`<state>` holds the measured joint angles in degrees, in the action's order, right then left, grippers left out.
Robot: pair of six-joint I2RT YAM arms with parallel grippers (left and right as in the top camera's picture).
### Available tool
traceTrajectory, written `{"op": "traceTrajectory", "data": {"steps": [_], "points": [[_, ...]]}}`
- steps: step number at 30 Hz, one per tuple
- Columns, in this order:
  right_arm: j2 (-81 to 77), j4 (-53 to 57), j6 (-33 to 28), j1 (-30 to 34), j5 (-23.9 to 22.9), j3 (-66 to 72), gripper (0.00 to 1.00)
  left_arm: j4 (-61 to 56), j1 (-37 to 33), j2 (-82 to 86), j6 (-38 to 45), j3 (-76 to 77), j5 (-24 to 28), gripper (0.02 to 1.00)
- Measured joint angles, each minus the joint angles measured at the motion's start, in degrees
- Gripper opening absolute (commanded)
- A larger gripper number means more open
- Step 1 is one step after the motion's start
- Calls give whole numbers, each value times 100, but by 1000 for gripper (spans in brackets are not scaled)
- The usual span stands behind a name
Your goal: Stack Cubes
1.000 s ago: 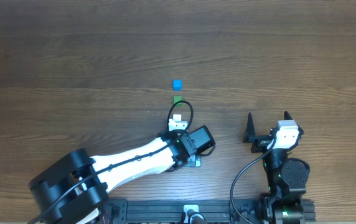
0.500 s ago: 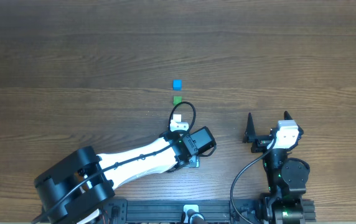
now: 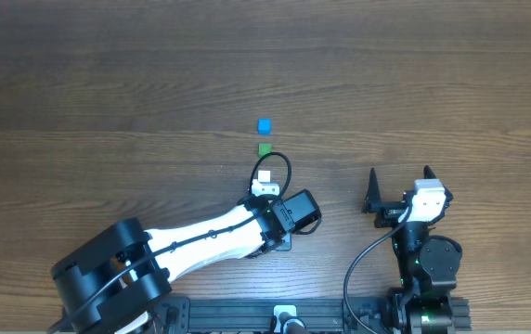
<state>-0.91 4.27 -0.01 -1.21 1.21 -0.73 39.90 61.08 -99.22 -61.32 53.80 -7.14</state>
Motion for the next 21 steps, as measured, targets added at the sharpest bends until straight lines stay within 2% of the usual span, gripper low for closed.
{"op": "traceTrajectory", "data": {"steps": [12, 21], "points": [[0, 0, 0, 0, 0, 0, 991, 2, 0, 0, -42, 2, -42, 533], [0, 0, 2, 0, 0, 0, 993, 2, 0, 0, -46, 2, -44, 424]]}}
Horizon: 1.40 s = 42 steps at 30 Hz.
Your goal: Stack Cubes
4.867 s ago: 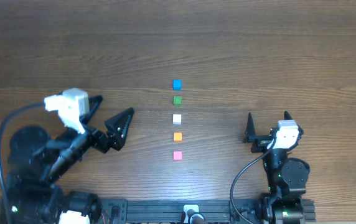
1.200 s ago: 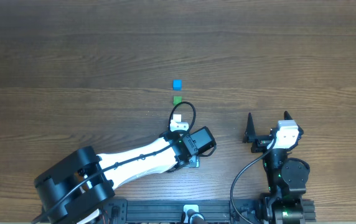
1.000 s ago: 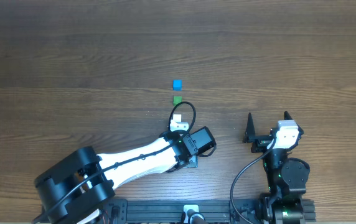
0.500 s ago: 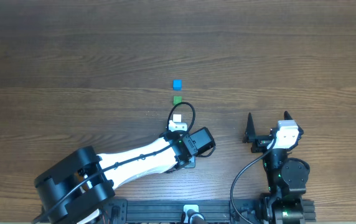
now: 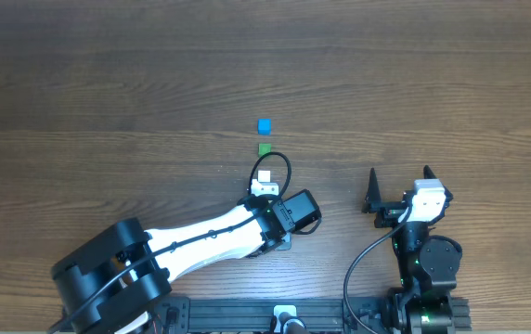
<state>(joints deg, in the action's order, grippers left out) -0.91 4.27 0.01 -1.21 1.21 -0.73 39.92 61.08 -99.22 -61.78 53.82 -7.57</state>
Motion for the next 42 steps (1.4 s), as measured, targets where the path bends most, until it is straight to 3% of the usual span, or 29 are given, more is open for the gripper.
{"op": "traceTrajectory", "data": {"steps": [14, 30, 42], "points": [[0, -2, 0, 0, 0, 0, 993, 2, 0, 0, -22, -2, 0, 272], [0, 0, -2, 0, 2, 0, 993, 33, 0, 146, -17, -4, -2, 178], [0, 0, 0, 0, 2, 0, 991, 1416, -350, 549, 168, 1058, -96, 132]]}}
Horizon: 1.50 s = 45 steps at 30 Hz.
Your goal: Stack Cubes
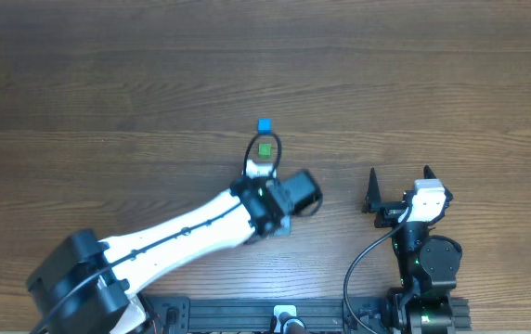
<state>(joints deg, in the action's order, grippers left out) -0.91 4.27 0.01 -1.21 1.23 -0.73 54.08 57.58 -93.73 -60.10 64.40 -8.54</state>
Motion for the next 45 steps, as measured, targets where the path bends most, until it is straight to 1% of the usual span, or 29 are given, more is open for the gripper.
{"op": "traceTrajectory", "data": {"steps": [5, 9, 15, 28, 45], "points": [[0, 0, 0, 0, -2, 0, 991, 101, -494, -63, 476, 914, -35, 128], [0, 0, 0, 0, -2, 0, 993, 225, -883, -428, 857, 1596, -31, 123], [0, -2, -2, 0, -2, 0, 991, 293, -1185, -1036, 1152, 1930, 44, 123], [0, 0, 0, 0, -2, 0, 991, 533, -1231, -1515, 1257, 1930, 256, 123], [0, 0, 0, 0, -2, 0, 993, 348, -1373, -1550, 1257, 1757, 385, 121]]}}
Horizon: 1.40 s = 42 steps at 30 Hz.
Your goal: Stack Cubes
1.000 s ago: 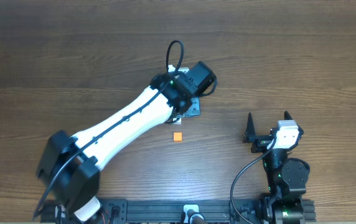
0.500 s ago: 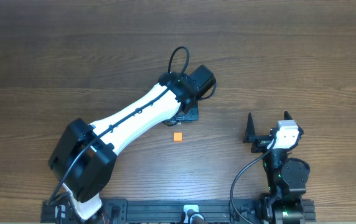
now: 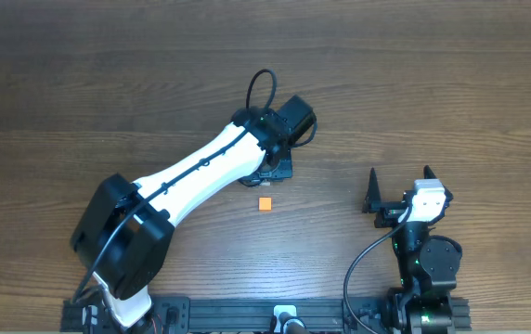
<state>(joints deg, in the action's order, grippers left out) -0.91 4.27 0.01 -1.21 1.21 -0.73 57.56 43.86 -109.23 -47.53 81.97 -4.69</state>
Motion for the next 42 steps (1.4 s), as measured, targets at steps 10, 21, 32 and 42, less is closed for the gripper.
{"op": "traceTrajectory", "data": {"steps": [10, 21, 32, 42], "points": [[0, 0, 0, 0, 0, 0, 993, -63, -2, -245, 2, -2, 20, 126], [0, 0, 0, 0, 0, 0, 991, -254, -2, -267, 2, -151, 20, 126], [0, 0, -2, 0, 0, 0, 993, -280, -2, -286, 2, -179, 20, 128], [0, 0, 0, 0, 2, 0, 991, -396, -2, -297, 2, -186, 20, 132]]}}
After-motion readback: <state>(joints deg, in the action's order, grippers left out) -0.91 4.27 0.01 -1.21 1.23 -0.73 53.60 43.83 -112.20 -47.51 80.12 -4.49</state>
